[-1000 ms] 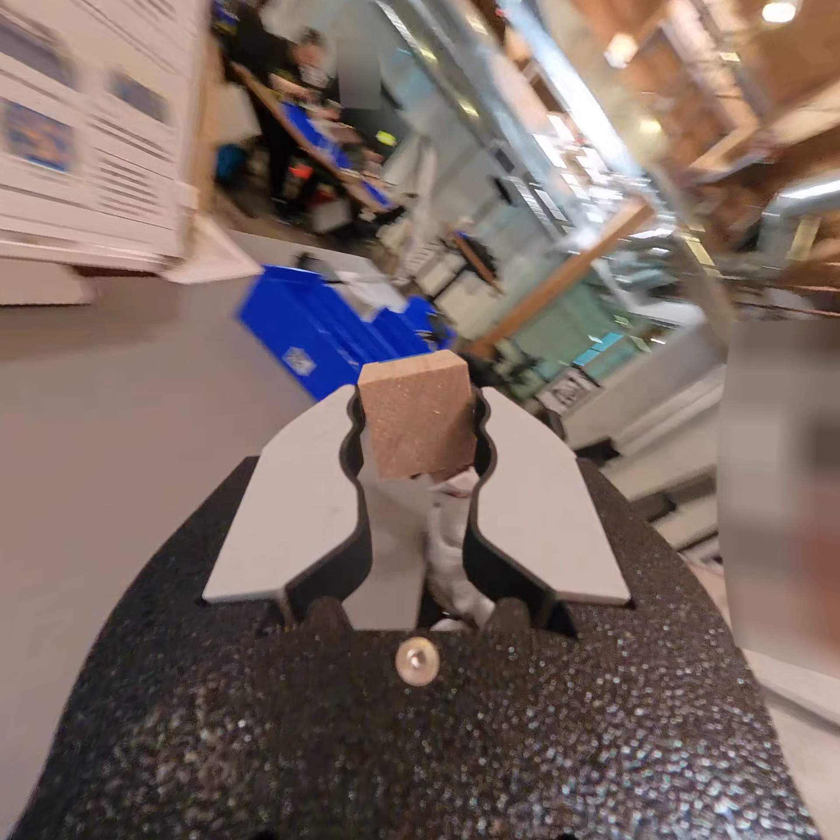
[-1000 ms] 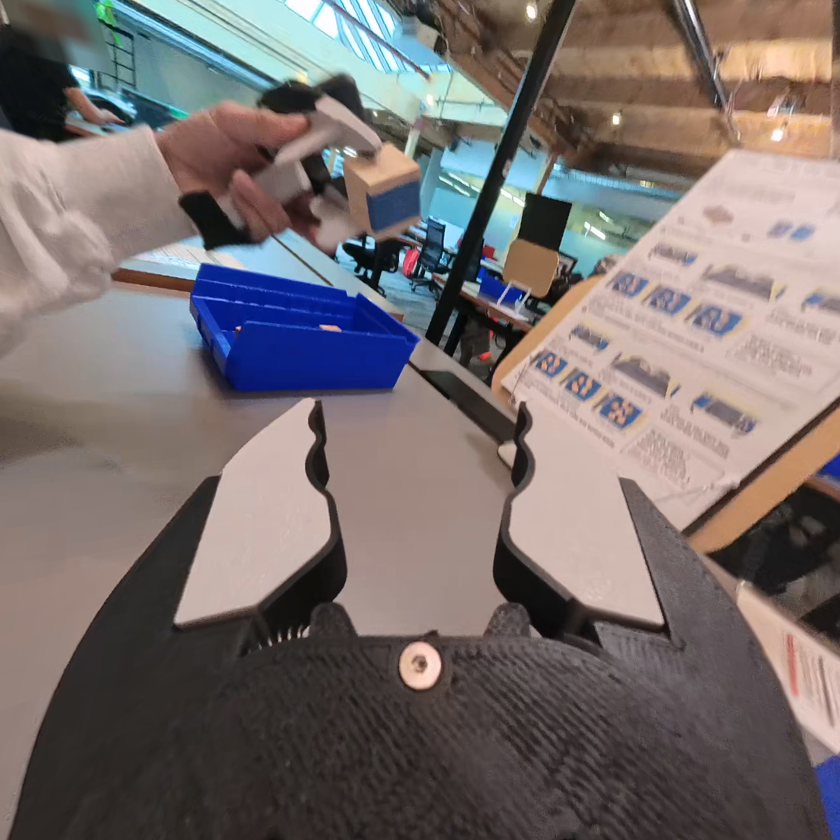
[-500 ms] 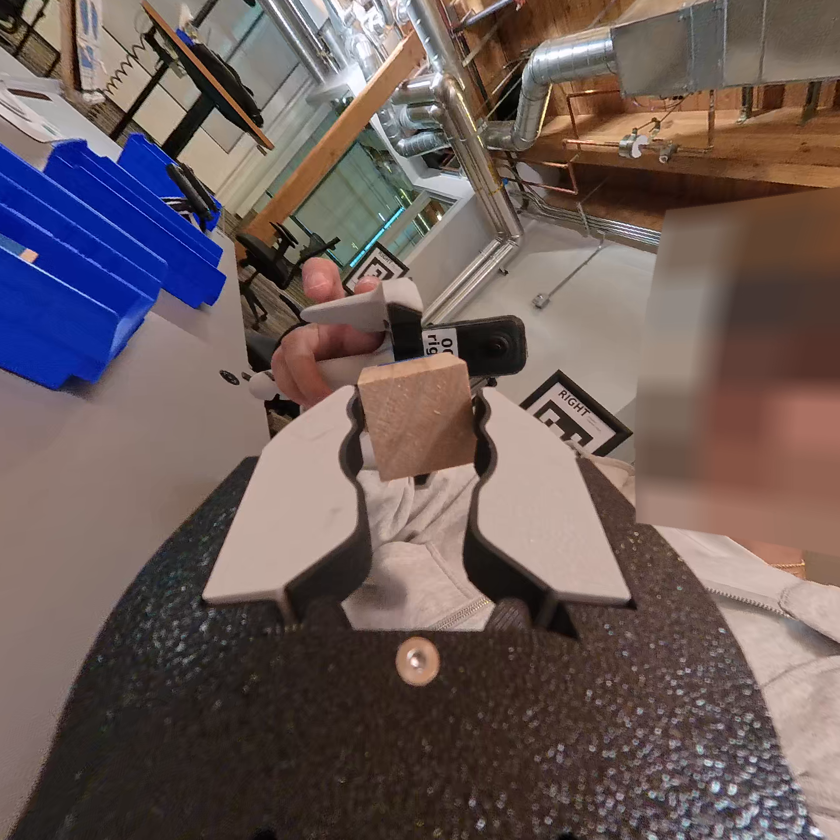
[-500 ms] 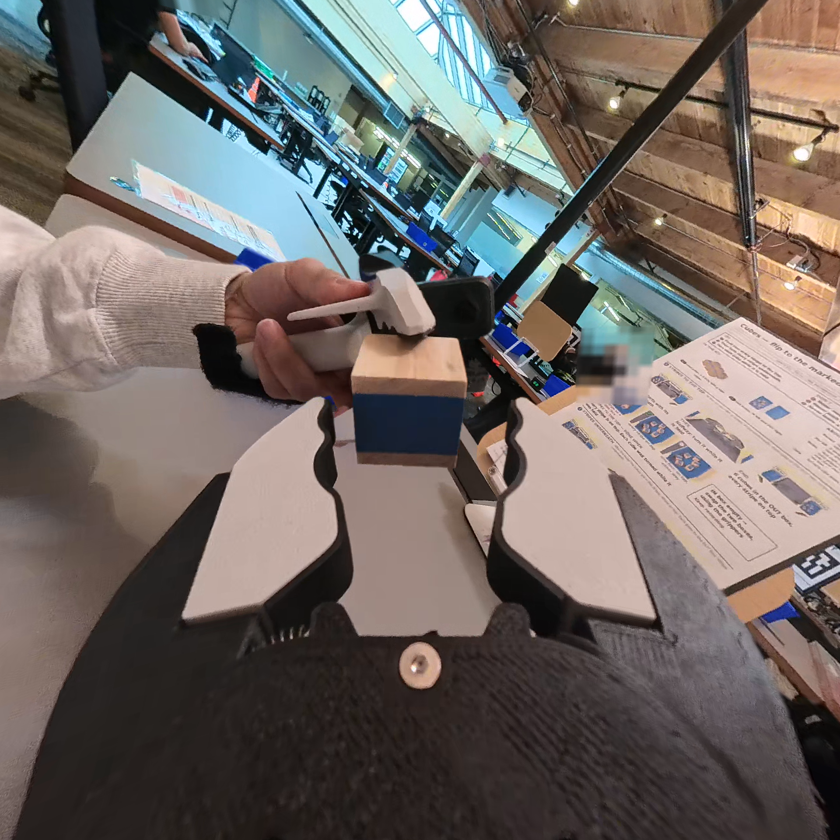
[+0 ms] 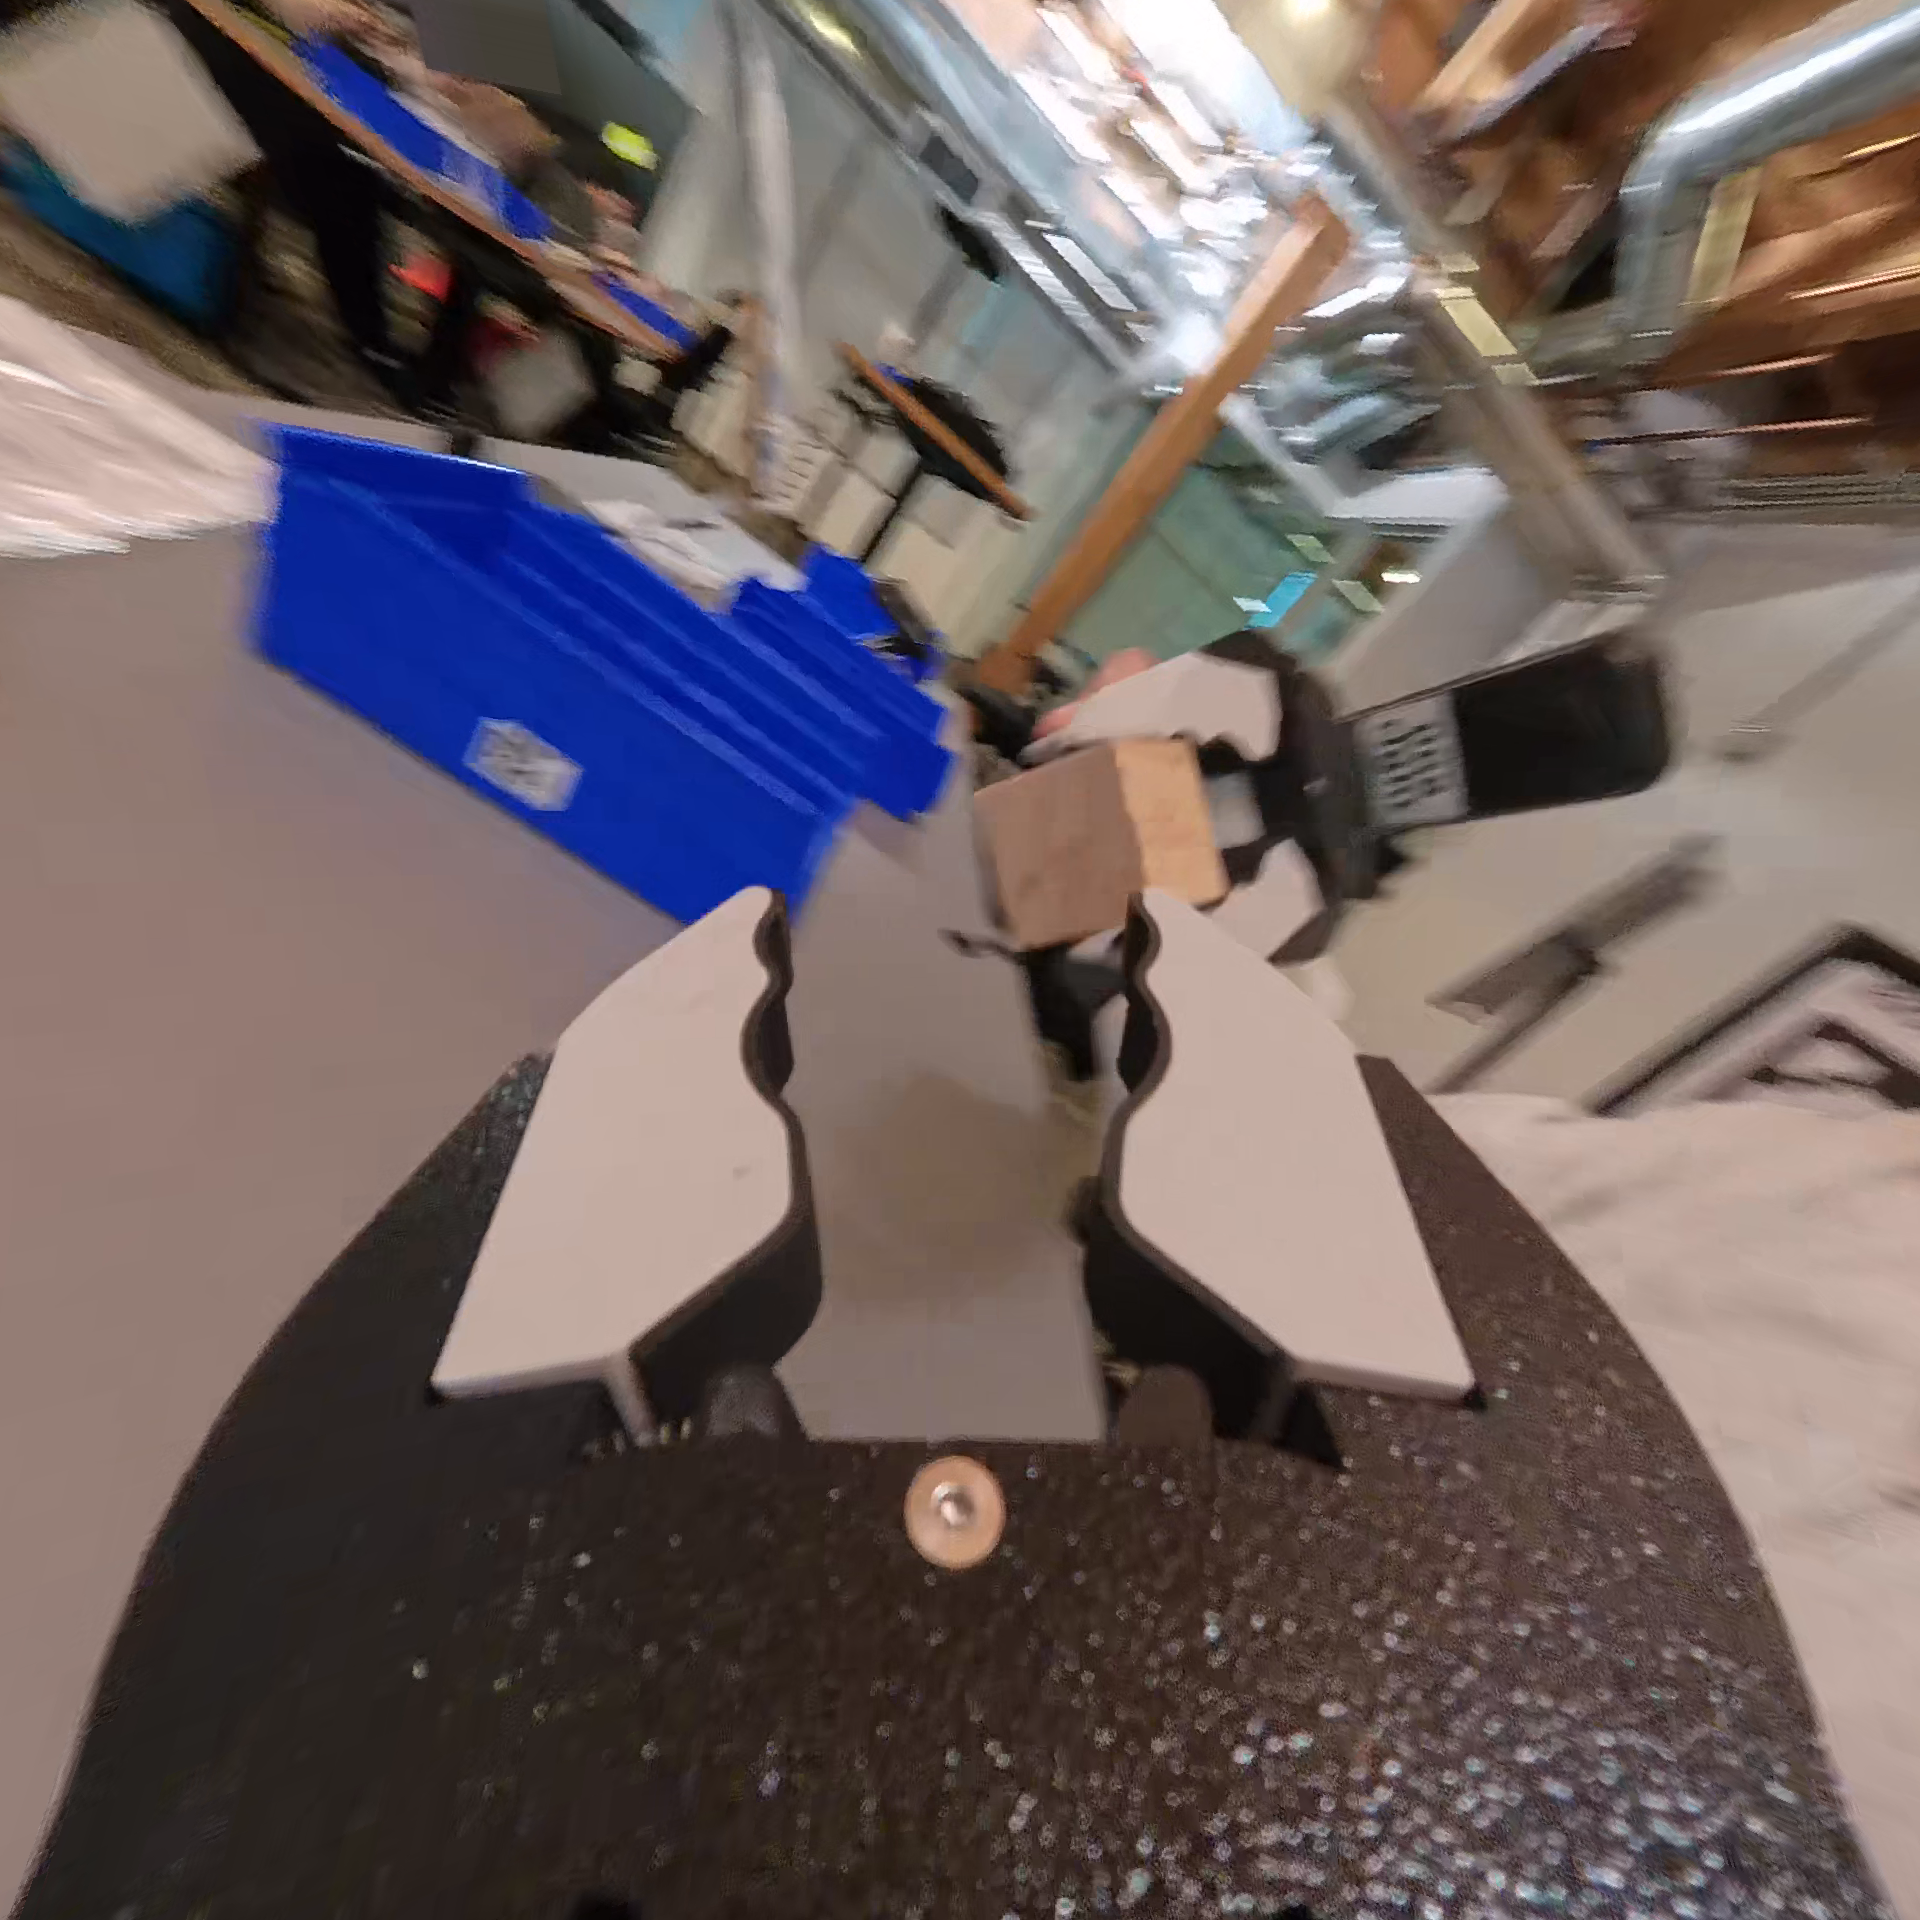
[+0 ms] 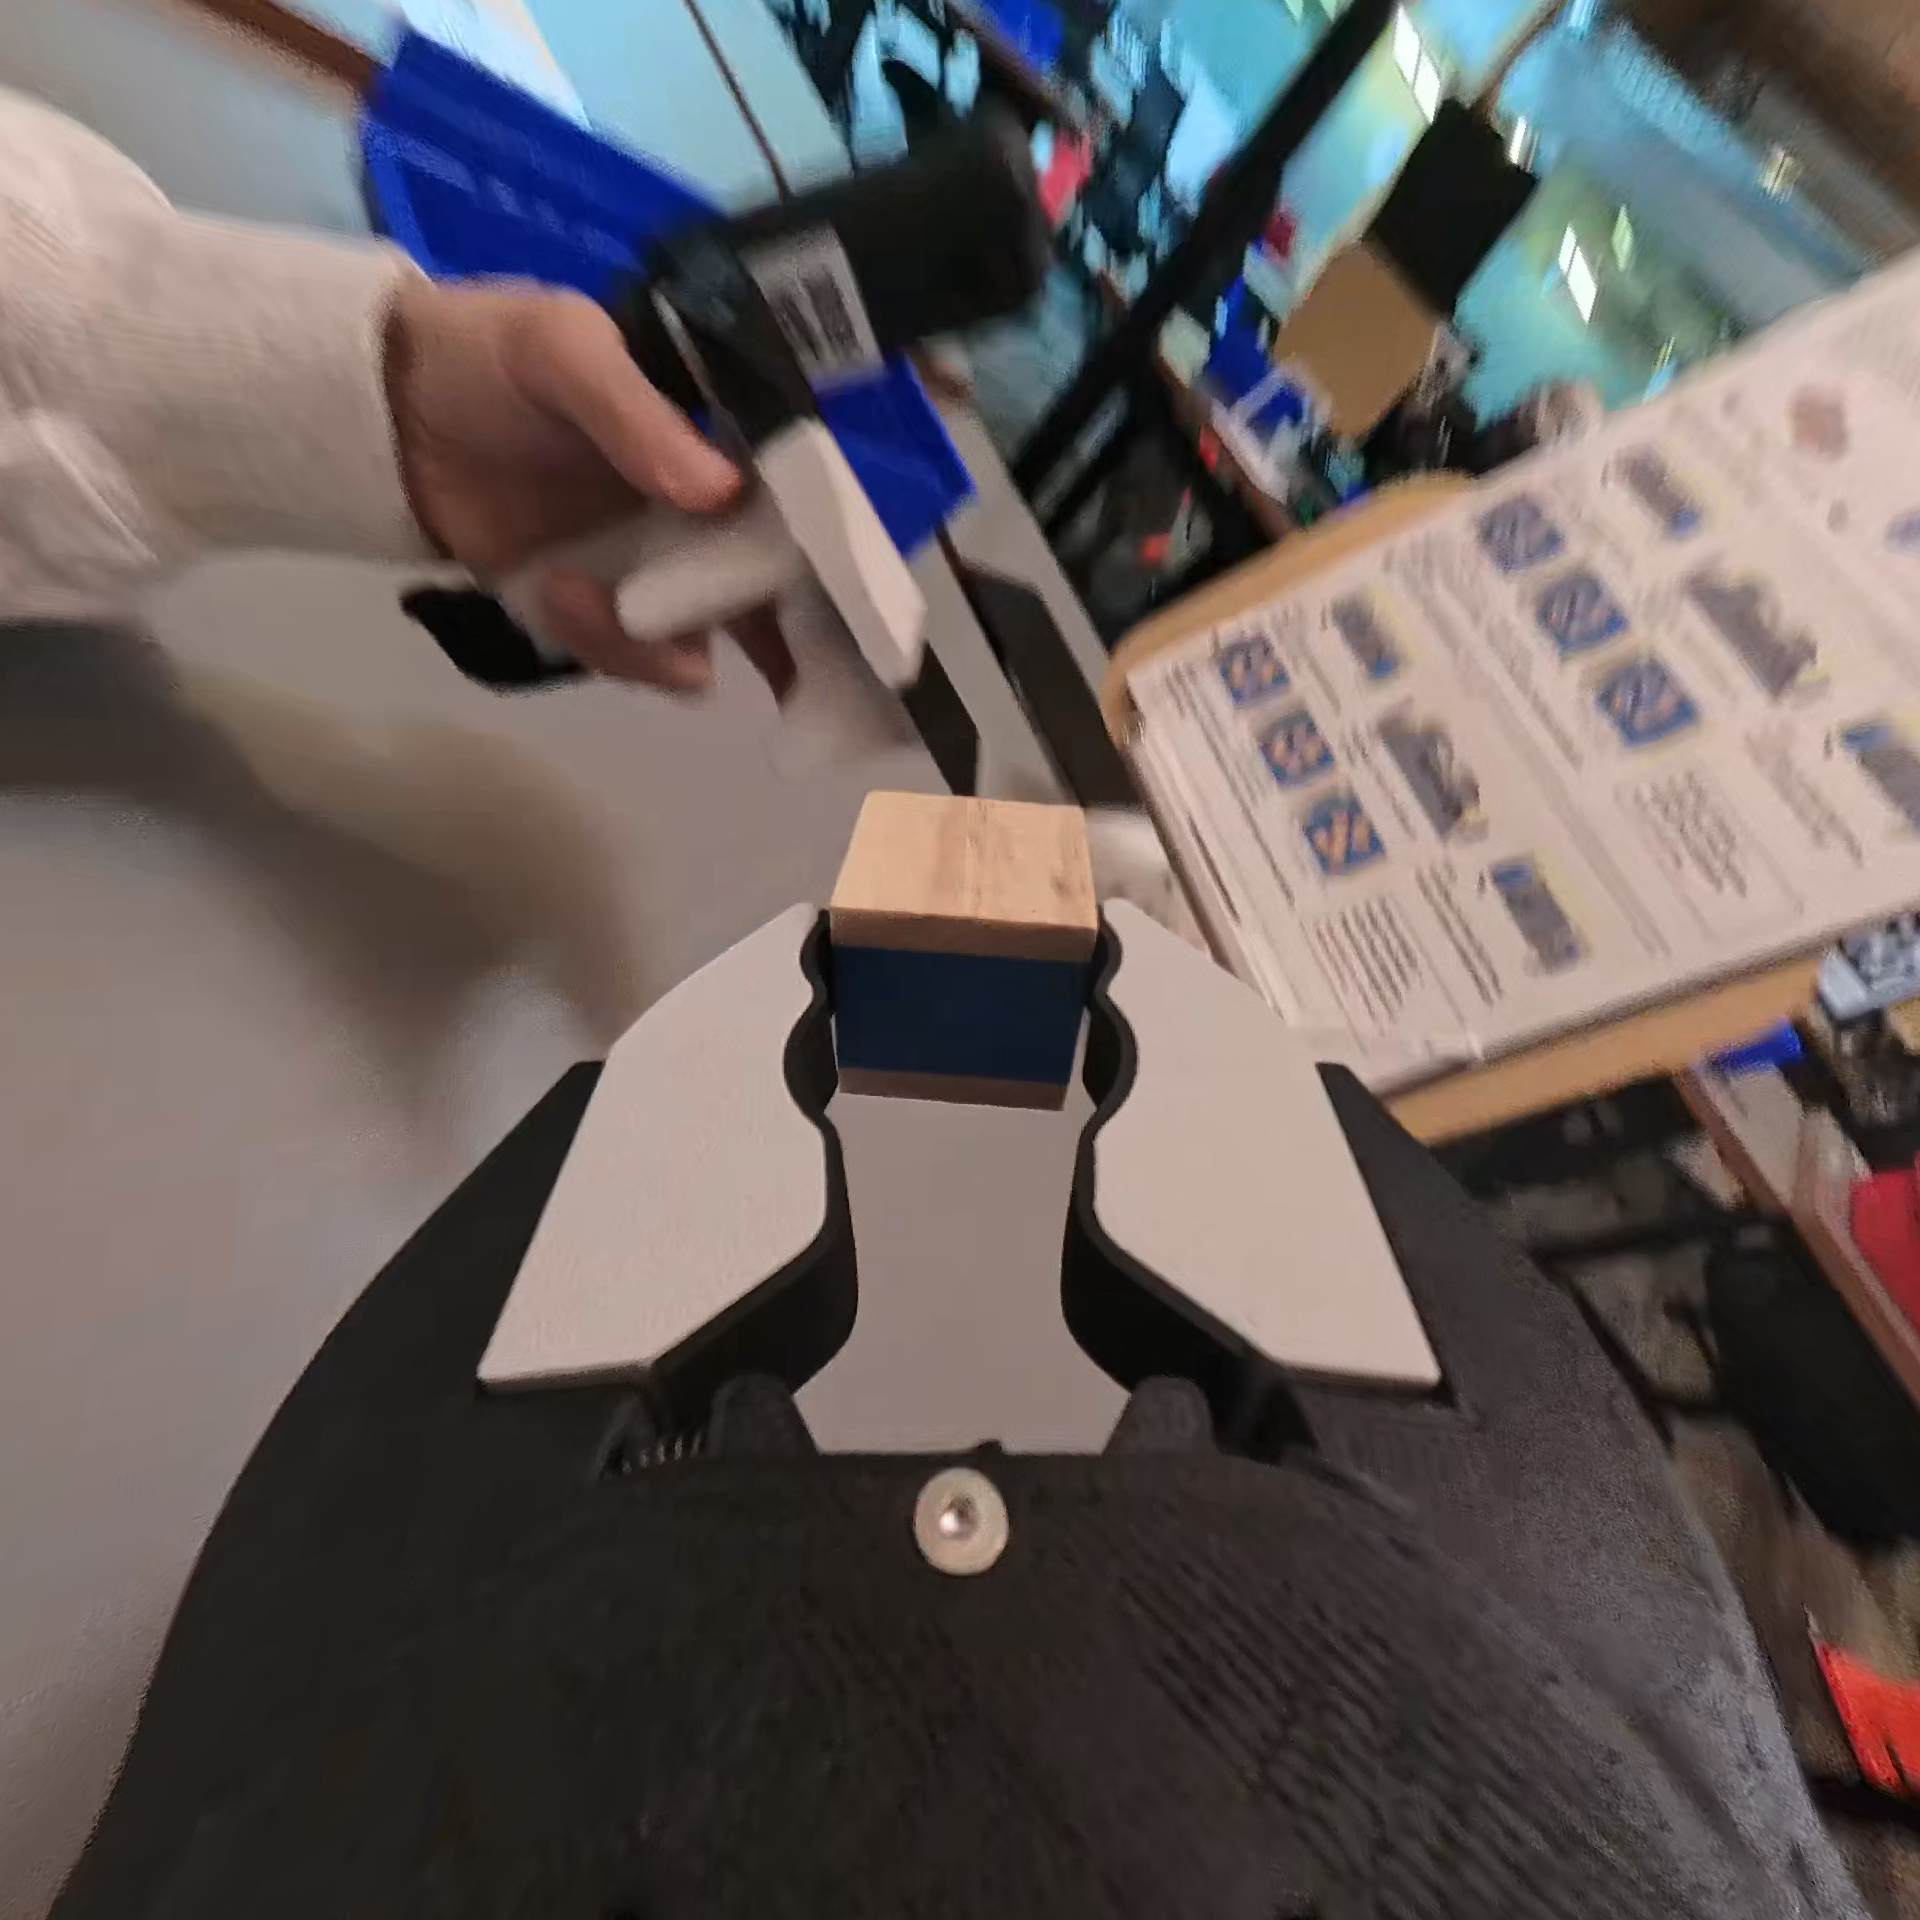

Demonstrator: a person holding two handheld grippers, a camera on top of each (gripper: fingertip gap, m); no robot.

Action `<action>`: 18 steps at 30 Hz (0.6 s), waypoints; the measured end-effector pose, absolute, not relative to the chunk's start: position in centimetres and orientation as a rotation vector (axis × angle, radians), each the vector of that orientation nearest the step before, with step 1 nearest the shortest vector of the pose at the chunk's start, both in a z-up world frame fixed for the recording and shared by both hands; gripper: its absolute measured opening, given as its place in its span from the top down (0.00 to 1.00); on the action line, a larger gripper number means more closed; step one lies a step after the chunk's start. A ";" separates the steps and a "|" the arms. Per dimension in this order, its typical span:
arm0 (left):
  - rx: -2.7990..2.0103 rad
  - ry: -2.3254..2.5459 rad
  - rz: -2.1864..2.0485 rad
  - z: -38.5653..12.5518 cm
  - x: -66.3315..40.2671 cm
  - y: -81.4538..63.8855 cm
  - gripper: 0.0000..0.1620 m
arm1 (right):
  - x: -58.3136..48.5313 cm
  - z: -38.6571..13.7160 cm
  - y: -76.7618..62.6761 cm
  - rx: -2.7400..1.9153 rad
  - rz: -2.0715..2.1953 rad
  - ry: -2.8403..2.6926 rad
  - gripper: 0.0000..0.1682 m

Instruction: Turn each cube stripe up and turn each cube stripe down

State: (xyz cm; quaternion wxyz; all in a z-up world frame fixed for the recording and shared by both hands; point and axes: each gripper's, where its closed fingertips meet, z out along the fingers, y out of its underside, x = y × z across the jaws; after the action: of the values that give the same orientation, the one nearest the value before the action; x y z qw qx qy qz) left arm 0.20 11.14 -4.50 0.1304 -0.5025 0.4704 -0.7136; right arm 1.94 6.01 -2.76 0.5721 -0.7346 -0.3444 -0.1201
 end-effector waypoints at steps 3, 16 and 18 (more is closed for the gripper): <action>-1.553 1.252 -1.737 -8.5 1.2 15.7 0.60 | 9.4 -4.2 4.6 -1.969 -0.384 -0.761 0.73; -1.543 1.246 -1.201 -13.8 1.7 18.5 0.62 | 32.4 -13.7 -8.4 -2.997 -0.292 0.175 0.72; -1.522 1.273 -1.174 -13.8 1.8 18.1 0.62 | 33.3 -15.0 -9.0 -3.014 -0.273 0.292 0.72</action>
State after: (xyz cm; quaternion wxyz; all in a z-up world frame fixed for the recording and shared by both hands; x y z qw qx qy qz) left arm 1.79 18.08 -13.82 0.4060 -0.6032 0.5046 -0.4654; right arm 33.25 -8.98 -15.05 0.0506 -0.9900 0.0961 -0.0896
